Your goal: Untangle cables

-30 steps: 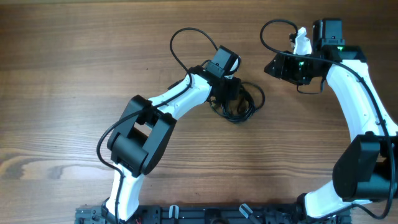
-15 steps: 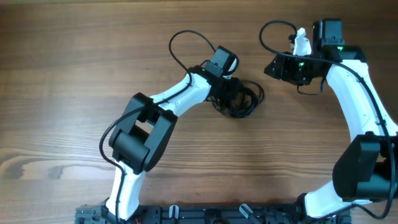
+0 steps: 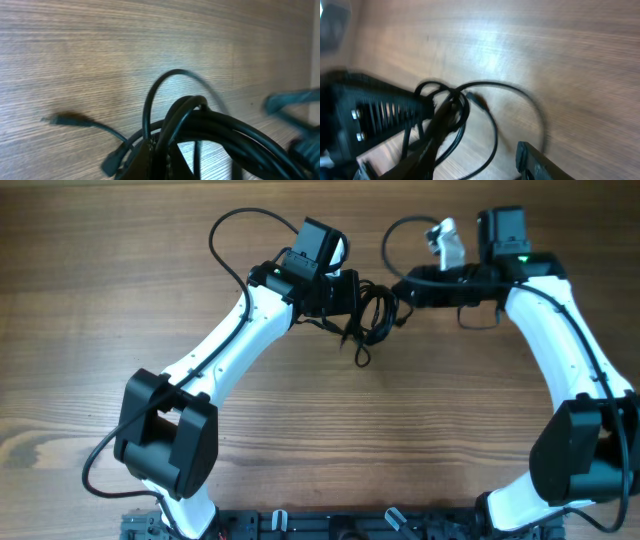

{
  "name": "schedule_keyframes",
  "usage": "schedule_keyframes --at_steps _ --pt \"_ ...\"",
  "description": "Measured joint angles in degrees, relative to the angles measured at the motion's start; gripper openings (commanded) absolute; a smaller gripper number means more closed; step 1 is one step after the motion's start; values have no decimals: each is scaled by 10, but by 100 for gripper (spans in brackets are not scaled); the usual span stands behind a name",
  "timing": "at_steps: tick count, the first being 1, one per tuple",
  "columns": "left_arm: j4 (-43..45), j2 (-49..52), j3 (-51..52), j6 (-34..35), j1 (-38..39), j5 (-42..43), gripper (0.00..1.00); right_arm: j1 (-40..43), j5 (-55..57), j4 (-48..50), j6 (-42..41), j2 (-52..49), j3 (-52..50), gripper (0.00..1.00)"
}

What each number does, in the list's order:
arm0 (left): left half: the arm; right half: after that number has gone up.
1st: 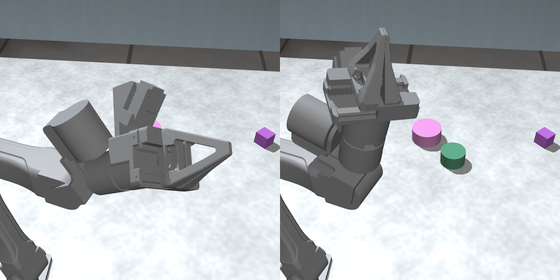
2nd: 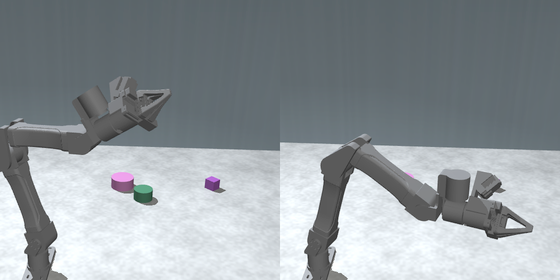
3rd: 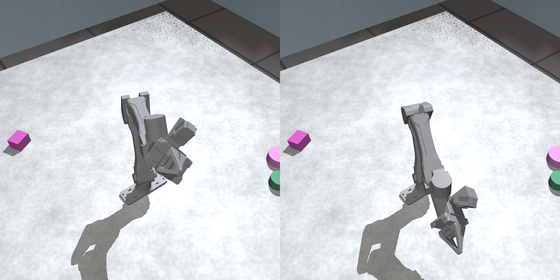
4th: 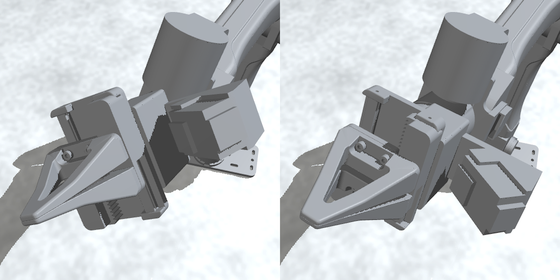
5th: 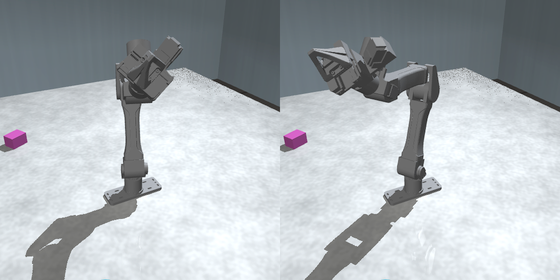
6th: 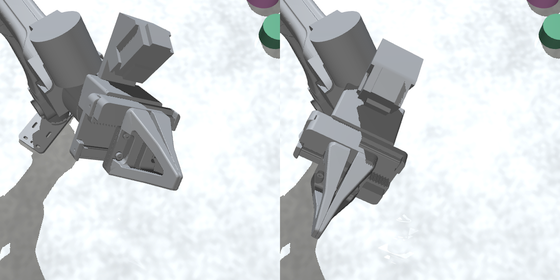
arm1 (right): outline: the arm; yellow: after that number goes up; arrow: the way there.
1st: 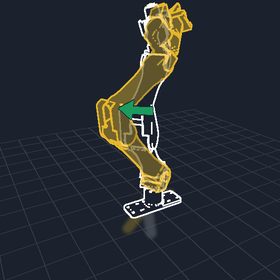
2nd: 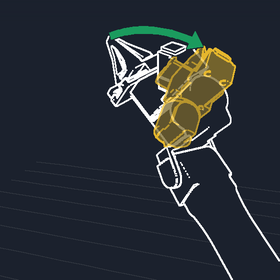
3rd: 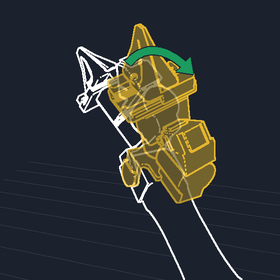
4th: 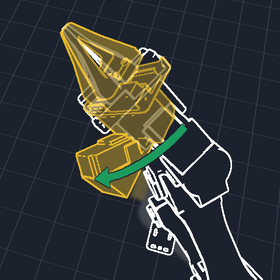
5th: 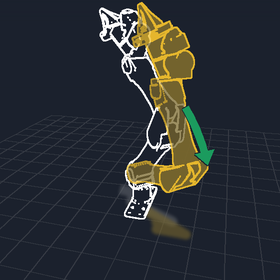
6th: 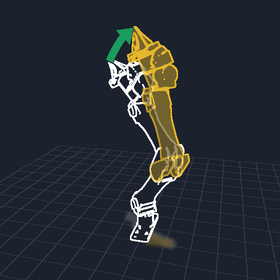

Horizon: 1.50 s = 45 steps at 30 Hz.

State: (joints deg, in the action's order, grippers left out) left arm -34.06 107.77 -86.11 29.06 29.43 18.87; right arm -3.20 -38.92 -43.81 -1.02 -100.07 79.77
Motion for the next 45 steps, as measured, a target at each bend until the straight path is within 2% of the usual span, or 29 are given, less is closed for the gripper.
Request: schedule_keyframes --at_steps 4,6,9,11,12,15,18,20,24,26,32,39,45 --pt "2 0 0 9 -4 -15 4 32 -57 43 -42 0 0 56" --pt "2 0 0 15 -3 -15 4 11 -75 31 -33 0 0 58" --pt "5 0 0 21 -4 -14 4 -24 -33 -7 -32 -2 0 55" --pt "6 0 0 24 -3 -14 4 -48 -10 -12 -31 -10 0 45" --pt "6 0 0 25 -3 -14 4 -55 -4 -12 -31 -15 0 31" --pt "11 0 0 26 -7 -14 4 -58 15 -10 -49 -26 0 4" --pt "19 0 0 21 -28 10 4 -55 17 -5 -67 -26 0 4" --pt "34 -9 2 -9 -51 55 4 -53 12 0 -73 -26 0 4" --pt "37 -60 8 -35 -71 82 4 -53 -8 6 -87 -26 11 4" --pt "35 -105 13 -35 -82 88 4 -52 -38 18 -96 -22 19 4" --pt "29 -147 14 13 -99 123 4 -7 -168 64 -118 -15 21 4" --pt "38 -148 14 17 -101 139 4 15 -202 109 -120 -15 20 4" --pt "135 -148 17 -22 -116 285 4 48 -230 99 -133 2 20 4"
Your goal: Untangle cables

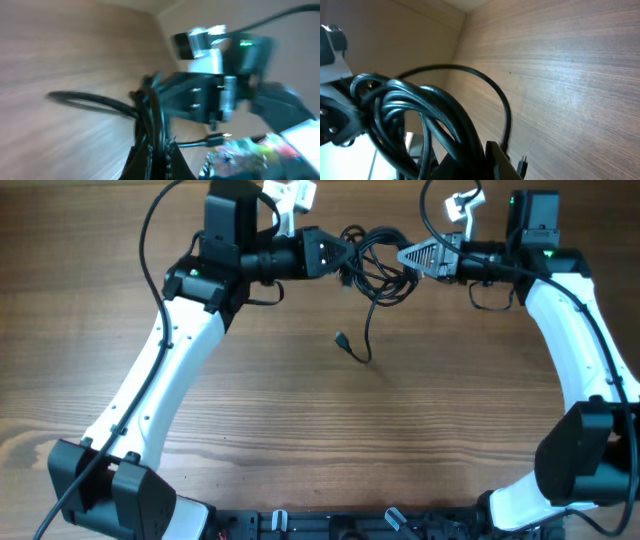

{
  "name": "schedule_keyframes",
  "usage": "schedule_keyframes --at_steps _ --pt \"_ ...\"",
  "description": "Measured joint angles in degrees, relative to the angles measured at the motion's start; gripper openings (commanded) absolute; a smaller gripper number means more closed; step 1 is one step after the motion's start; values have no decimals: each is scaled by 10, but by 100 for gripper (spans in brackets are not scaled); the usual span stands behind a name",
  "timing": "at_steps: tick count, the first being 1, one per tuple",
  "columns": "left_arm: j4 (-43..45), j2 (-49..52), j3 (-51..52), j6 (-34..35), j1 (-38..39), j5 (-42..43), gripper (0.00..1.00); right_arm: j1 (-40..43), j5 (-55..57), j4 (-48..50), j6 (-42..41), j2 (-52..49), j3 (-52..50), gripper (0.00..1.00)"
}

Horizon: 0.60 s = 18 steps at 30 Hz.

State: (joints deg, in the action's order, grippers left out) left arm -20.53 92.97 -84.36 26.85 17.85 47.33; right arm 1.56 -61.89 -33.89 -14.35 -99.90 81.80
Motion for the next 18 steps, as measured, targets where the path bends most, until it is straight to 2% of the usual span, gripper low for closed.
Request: schedule_keyframes --at_steps 6,10,13,15,18 --pt "140 0 9 -5 -14 158 4 11 -3 -4 0 23 6 4" --pt "174 -49 -1 8 -82 275 4 106 160 -14 -23 -25 -12 4" --pt "130 -77 -20 42 -143 264 4 112 216 -19 -24 -38 -19 4" --pt "36 -74 -21 43 -170 201 4 105 219 -25 -23 -38 -19 4" --pt "-75 -67 -21 27 -156 84 4 92 203 -54 -2 -38 -19 4"
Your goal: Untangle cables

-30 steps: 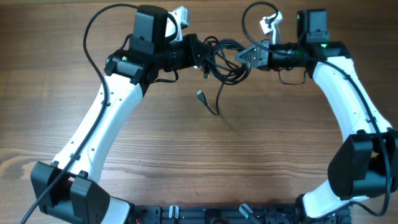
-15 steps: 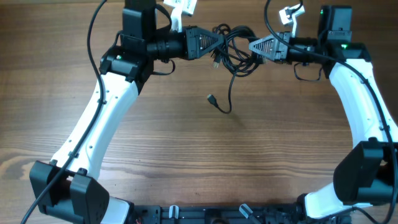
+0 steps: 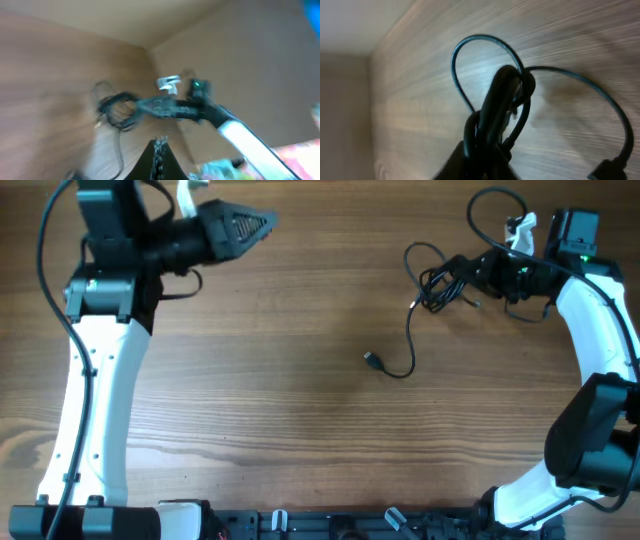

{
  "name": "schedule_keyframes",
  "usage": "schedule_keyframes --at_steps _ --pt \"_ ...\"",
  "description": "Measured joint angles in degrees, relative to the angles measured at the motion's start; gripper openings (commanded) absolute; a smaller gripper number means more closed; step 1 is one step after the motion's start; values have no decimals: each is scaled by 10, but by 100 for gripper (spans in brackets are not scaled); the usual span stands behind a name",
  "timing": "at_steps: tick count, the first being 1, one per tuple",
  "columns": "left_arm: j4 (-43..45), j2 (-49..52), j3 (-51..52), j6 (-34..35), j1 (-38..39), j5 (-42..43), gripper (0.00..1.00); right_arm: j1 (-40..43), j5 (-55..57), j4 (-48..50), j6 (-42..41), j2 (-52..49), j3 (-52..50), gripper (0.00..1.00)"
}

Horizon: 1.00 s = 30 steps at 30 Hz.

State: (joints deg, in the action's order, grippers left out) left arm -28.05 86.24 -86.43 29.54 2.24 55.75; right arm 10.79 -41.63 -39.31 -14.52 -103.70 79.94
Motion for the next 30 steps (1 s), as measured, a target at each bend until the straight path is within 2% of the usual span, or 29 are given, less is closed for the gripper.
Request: schedule_keyframes --at_steps 2,6,7,8,9,11,12,14,16,18,23,26,27,28,30 --pt "-47 7 0 -6 25 -97 4 -37 -49 -24 60 0 0 4" --pt "-66 11 0 -8 32 -186 4 -149 -87 -76 187 4 0 5" --pt "-72 11 0 -10 32 -198 4 -171 -80 -86 213 6 0 12" --pt "-83 11 0 -10 32 -209 4 -190 -56 -88 230 7 0 30" --pt "-93 12 0 -10 32 -221 4 -198 -20 -83 236 7 0 56" --pt "-112 16 0 -10 32 -238 4 -193 29 -72 236 7 0 74" --pt "-117 21 0 -10 32 -243 4 -190 48 -67 219 5 0 80" --pt "-124 39 0 -10 32 -247 4 -186 88 -60 178 0 0 82" --pt "-125 67 0 -10 39 -251 4 -181 158 -57 75 -9 0 82" --pt "-114 96 0 -10 62 -255 4 -166 195 -43 7 -11 0 75" --pt "-19 185 0 27 152 -259 6 -154 187 -19 -35 -11 0 74" --pt "-11 226 1 54 198 -287 9 -154 185 -17 -41 -11 0 73" --pt "-11 238 1 58 213 -304 12 -154 185 -17 -42 -11 0 74" --pt "-11 251 1 63 230 -323 23 -154 185 -17 -43 -11 0 73" --pt "-11 269 1 69 258 -356 25 -154 185 -15 -43 -11 0 73"
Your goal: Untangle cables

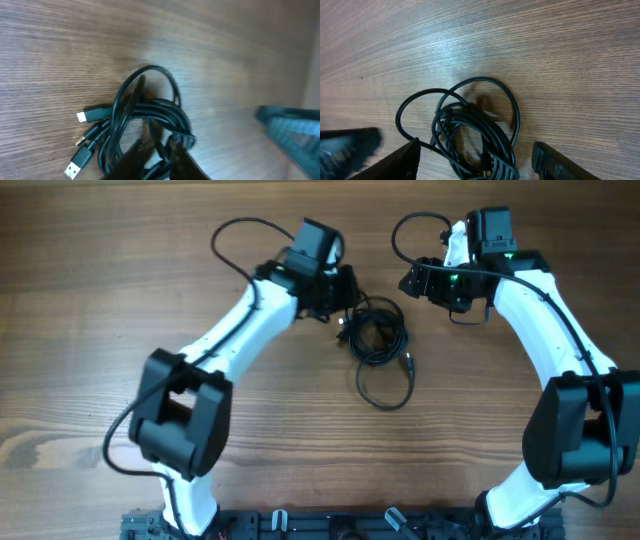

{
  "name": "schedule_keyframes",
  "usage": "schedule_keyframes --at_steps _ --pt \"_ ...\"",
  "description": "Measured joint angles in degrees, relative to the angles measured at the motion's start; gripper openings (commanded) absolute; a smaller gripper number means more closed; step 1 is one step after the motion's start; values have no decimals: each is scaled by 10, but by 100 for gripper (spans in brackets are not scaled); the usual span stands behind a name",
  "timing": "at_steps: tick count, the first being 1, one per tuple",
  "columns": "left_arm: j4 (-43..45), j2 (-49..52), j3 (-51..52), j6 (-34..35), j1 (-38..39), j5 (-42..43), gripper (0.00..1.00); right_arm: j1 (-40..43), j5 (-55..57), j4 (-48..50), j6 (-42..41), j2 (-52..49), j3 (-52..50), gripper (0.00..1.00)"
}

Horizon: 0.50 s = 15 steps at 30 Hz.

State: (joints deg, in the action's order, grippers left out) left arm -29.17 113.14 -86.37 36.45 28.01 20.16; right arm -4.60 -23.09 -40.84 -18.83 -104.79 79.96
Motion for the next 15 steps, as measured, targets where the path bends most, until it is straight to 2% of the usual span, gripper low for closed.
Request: schedule_keyframes --at_steps 5,15 --pt "6 40 0 2 50 -109 27 0 0 0 0 0 0 74" --pt "16 99 0 3 55 -150 15 0 0 0 0 0 0 73"
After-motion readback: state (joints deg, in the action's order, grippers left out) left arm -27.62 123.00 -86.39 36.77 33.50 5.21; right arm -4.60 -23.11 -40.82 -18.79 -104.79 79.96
